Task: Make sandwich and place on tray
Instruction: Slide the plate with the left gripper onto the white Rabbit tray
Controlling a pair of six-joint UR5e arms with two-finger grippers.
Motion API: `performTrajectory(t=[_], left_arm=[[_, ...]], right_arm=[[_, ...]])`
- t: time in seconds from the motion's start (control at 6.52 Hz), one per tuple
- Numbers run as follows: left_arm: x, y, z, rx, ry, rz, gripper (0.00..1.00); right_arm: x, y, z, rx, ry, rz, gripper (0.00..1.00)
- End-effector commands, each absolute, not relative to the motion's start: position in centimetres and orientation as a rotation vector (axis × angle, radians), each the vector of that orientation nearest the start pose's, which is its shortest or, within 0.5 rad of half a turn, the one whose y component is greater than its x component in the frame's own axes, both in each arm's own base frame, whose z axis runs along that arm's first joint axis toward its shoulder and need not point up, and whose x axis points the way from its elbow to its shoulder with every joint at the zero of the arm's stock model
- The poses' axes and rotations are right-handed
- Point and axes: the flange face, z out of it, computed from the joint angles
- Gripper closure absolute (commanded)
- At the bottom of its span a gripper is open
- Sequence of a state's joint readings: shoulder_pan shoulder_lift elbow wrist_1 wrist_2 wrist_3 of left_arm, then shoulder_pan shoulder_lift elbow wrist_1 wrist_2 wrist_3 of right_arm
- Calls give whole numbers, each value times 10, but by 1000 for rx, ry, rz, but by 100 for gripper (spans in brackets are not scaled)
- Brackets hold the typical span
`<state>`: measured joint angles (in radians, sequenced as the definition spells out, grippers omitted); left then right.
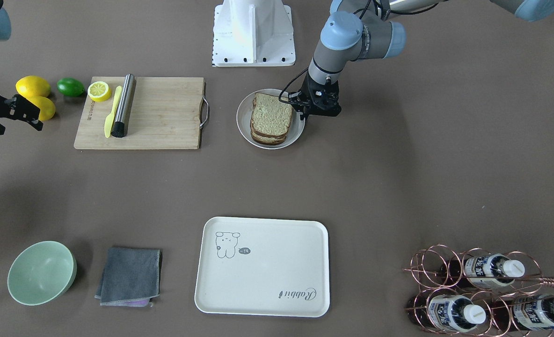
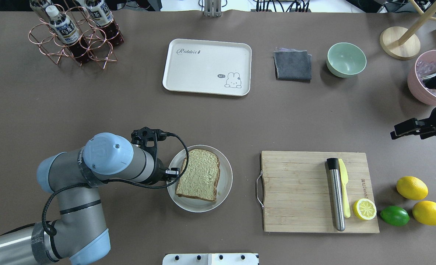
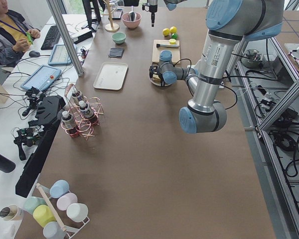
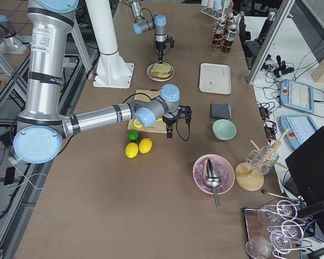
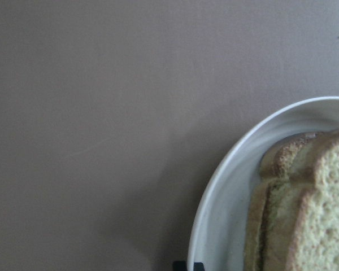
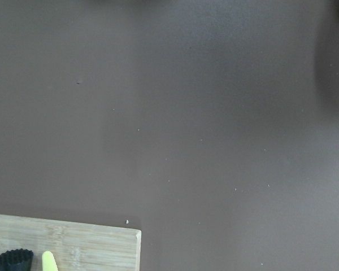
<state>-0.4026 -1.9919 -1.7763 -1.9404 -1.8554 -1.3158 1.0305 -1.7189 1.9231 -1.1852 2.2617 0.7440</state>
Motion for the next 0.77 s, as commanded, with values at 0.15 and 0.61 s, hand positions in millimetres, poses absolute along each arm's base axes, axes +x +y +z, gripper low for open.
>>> performTrajectory(t=[0.15, 0.61], left_arm=[[514, -375, 285, 99, 1045, -55, 100], [511, -425, 313, 10, 1116, -93, 100]], right_arm=[[-168, -418, 508, 58, -878, -13, 0], [-168, -418, 507, 60, -878, -13, 0]])
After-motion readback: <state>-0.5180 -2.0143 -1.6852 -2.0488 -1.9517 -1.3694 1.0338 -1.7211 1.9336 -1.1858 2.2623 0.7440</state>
